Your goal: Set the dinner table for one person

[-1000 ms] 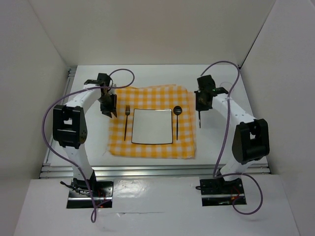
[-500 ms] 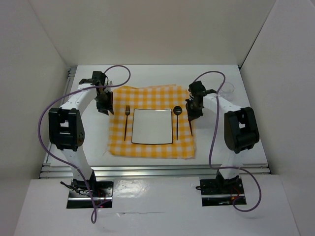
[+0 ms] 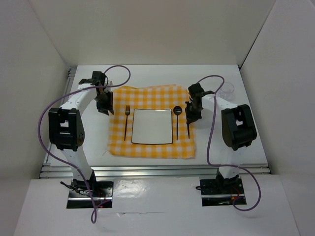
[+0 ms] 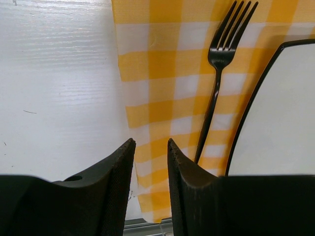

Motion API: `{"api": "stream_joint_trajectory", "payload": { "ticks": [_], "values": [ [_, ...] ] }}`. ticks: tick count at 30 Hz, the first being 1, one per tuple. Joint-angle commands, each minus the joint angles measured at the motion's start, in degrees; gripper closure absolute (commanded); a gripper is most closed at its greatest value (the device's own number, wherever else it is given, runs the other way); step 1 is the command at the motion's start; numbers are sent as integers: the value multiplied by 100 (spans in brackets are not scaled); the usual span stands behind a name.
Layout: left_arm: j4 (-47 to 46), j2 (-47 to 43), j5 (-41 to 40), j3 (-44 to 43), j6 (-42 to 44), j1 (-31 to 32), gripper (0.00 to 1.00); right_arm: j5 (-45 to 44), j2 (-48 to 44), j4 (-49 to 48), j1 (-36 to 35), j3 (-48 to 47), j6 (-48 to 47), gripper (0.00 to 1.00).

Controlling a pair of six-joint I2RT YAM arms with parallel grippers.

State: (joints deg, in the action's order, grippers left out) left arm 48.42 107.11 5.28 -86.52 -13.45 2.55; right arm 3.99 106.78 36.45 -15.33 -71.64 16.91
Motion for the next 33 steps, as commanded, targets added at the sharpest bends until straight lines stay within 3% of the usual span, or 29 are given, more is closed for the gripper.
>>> {"api": "stream_joint_trajectory", "payload": {
  "ticks": [1,18,21,24,29,33],
  "values": [
    [18,12,149,30,106,-35,60,128,62,-305,74,1,85,100],
    [18,64,254,30,159,-35,60,128,167,-349,127,150,331,100],
    [18,64,254,30,159,-35,60,242,167,-349,180,150,331,83],
    [18,64,254,30,159,-88,60,191,167,-349,180,203,331,75],
    [18,117,254,30,159,-88,60,190,-87,-279,285,203,331,66],
    [18,117,254,30,159,-88,60,330,-438,-165,391,1,384,65]
  ]
}}
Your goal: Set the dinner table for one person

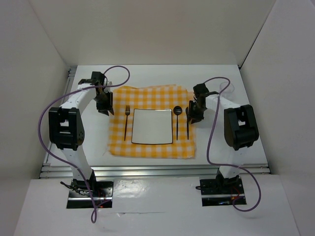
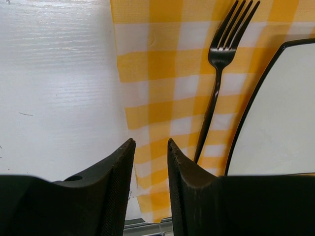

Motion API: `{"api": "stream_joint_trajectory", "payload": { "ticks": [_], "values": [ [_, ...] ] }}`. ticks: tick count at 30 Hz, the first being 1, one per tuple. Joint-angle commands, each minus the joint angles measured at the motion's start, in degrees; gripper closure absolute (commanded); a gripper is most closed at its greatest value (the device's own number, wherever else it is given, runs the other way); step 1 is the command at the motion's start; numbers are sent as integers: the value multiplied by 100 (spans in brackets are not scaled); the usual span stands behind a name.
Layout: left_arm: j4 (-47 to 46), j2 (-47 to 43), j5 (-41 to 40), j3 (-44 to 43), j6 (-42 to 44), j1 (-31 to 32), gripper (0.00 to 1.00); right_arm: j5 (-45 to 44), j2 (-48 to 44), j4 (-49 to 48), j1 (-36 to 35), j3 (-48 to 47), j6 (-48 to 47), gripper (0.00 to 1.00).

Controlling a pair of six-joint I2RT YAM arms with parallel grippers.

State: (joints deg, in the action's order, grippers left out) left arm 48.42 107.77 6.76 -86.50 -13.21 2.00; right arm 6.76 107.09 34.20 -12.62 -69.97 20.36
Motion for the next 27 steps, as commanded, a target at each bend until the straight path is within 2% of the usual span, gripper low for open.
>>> {"api": "stream_joint_trajectory", "payload": {
  "ticks": [1,6,8,11,18,27],
  "values": [
    [18,52,106,28,135,-33,60,140,-539,61,259,-235,38,63],
    [18,52,106,28,187,-86,60,194,-917,412,918,-964,143,52],
    [18,52,106,28,187,-86,60,246,-839,500,1461,-1228,144,39],
    [18,-27,53,28,310,-86,60,185,-594,711,2033,-1834,91,31],
    [-96,-458,-446,141,565,-86,60,-192,539,905,2677,-3432,21,30],
    [-219,-625,-773,309,680,-243,60,-1027,2104,1388,2677,-5165,-208,30]
  ]
}}
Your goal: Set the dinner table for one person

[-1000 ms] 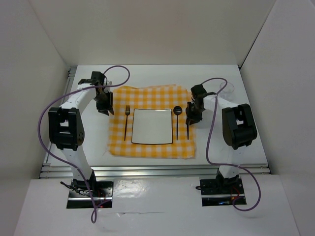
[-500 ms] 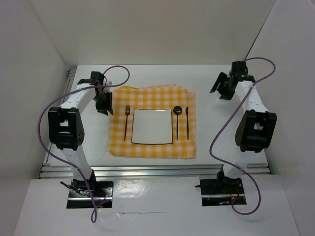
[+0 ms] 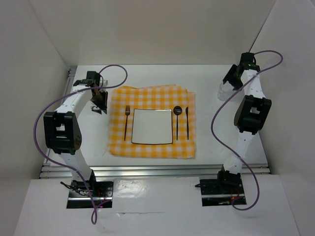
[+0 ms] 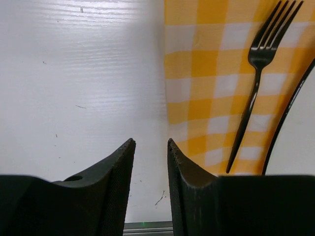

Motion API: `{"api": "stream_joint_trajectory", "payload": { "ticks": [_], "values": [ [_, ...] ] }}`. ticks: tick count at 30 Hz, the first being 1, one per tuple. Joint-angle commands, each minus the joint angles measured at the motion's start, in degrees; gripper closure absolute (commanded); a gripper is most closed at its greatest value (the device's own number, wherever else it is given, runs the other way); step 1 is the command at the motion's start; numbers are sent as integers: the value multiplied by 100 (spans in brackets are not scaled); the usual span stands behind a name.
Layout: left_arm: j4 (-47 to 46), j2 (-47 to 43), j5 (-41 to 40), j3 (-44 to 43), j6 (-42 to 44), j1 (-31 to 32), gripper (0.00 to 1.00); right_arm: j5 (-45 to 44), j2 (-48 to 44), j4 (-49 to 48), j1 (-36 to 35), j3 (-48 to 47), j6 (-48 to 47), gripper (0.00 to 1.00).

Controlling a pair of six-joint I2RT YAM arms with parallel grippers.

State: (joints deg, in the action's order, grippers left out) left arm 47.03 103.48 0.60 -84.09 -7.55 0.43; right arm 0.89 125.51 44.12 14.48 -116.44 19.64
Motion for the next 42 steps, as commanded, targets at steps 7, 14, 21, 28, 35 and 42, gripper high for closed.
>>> {"api": "stream_joint_trajectory", "payload": {
  "ticks": [7,14,21,28,35,42],
  "values": [
    [-79,-145,-210,69,114,-139,60,-660,316,211,20,-248,-311,33],
    [-19,-39,-157,-37,114,-192,60,-546,132,79,20,-195,-364,35],
    [-18,-39,-104,-37,114,-192,60,-1159,-571,79,20,-265,-697,36],
    [-18,14,-51,-37,114,-192,60,-1592,-888,-70,72,227,-821,36],
    [-18,14,1,-37,114,-192,60,-1301,-414,-70,72,316,-663,35],
    [-71,-91,1,25,166,-192,60,-1205,43,89,178,42,-540,35]
  ]
}}
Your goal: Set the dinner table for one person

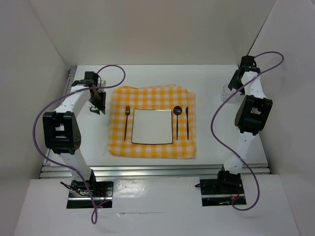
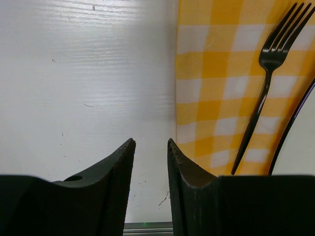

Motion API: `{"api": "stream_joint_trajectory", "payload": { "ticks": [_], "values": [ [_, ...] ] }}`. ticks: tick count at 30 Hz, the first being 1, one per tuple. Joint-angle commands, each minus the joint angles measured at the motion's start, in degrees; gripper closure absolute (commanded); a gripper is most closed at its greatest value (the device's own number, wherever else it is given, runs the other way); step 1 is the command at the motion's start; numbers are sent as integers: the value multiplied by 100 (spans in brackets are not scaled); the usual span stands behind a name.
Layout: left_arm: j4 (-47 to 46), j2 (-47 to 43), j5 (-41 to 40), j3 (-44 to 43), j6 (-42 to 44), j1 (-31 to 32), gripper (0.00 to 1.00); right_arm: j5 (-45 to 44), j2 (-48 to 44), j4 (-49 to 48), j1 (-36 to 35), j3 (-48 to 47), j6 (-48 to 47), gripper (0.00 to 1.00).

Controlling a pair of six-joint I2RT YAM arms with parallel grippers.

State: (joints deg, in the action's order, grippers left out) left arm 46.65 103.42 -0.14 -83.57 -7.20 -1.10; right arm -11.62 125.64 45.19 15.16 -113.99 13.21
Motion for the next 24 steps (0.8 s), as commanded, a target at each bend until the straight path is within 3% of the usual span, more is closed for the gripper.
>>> {"api": "stream_joint_trajectory", "payload": {
  "ticks": [1,5,6,10,15,20,24],
  "values": [
    [-34,-85,76,24,131,-39,60,45,30,-19,110,-202,103,35],
    [-34,-85,76,25,131,-39,60,344,162,-89,110,43,103,48],
    [-34,-85,76,25,131,-39,60,344,162,-89,110,44,103,62],
    [-34,-85,76,25,131,-39,60,274,40,-89,110,1,103,100],
    [-34,-85,76,-36,131,-39,60,494,-320,113,-47,-246,-3,100],
    [19,-23,76,-37,131,-39,60,459,-874,-72,-1110,18,-187,100],
    [19,29,76,-89,131,-39,60,994,-875,-255,-1769,184,-21,100]
  ]
}}
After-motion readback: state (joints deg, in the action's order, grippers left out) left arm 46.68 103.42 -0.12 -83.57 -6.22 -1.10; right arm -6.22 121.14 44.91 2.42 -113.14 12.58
